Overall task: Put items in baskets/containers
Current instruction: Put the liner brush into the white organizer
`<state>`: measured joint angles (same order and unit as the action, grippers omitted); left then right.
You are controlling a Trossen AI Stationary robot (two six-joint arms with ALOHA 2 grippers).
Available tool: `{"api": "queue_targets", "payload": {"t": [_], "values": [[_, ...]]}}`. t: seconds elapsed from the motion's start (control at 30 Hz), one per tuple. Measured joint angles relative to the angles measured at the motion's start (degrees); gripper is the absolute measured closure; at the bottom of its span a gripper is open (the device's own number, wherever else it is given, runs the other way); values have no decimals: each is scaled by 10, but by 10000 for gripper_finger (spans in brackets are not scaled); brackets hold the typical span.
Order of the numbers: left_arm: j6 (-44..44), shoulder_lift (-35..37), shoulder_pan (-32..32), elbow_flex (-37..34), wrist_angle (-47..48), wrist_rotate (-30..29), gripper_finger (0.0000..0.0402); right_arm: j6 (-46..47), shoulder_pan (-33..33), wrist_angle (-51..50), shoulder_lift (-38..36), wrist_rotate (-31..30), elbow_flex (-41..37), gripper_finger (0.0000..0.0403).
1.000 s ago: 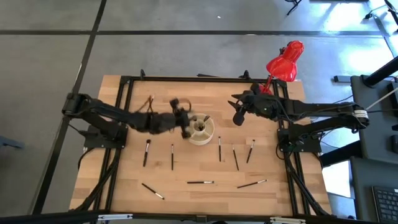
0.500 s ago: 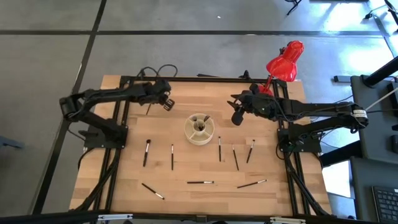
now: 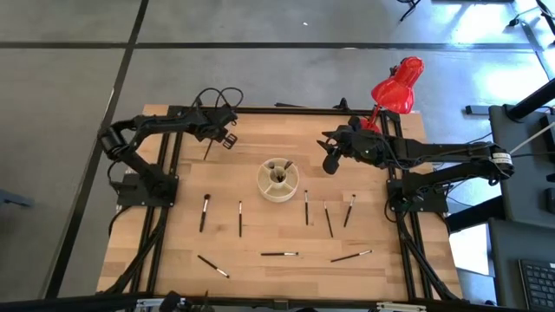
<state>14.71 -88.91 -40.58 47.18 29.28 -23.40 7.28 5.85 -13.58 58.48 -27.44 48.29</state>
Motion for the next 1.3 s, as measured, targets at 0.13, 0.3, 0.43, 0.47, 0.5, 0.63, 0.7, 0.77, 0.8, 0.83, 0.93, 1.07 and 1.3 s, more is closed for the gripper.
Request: {"api": "queue_targets", "payload": {"t": [0.13, 0.3, 0.43, 0.47, 0.5, 0.63, 0.7, 0.77, 0.8, 0.83, 0.93, 1.07, 1.3], "values": [[-9, -35, -16, 0, -16, 0, 317, 1, 0, 0, 0, 0, 0, 254], [-12, -72, -38, 0, -27, 0, 318, 14, 0, -4, 0, 0, 0, 254], [-20, -86, -52, 2, -31, 4, 330, 15, 0, -10, 0, 0, 0, 254], [-20, -88, -56, 2, -33, 8, 336, 15, 0, -11, 0, 0, 0, 254], [-22, -89, -59, 2, -36, 9, 342, 15, 0, -11, 0, 0, 0, 254], [-47, -90, -64, 1, -49, 13, 375, 15, 0, -11, 0, 0, 0, 254], [-62, -90, -64, 0, -59, 9, 392, 15, 0, -11, 0, 0, 0, 254], [-70, -91, -62, 0, -73, 4, 396, 15, 0, -12, 0, 0, 0, 254], [-71, -92, -60, 0, -79, -1, 396, 15, 0, -13, 0, 0, 0, 254], [-71, -92, -57, -1, -84, -6, 396, 16, 0, -14, 0, 0, 0, 254], [-71, -92, -44, -1, -91, -15, 399, 20, 0, -16, 0, 0, 0, 254], [-65, -72, -10, -2, -101, -8, 399, 20, 0, -18, 0, 0, 0, 254], [-56, 13, 62, -2, -152, -21, 399, 20, 0, -17, 0, 0, 0, 254]]}}
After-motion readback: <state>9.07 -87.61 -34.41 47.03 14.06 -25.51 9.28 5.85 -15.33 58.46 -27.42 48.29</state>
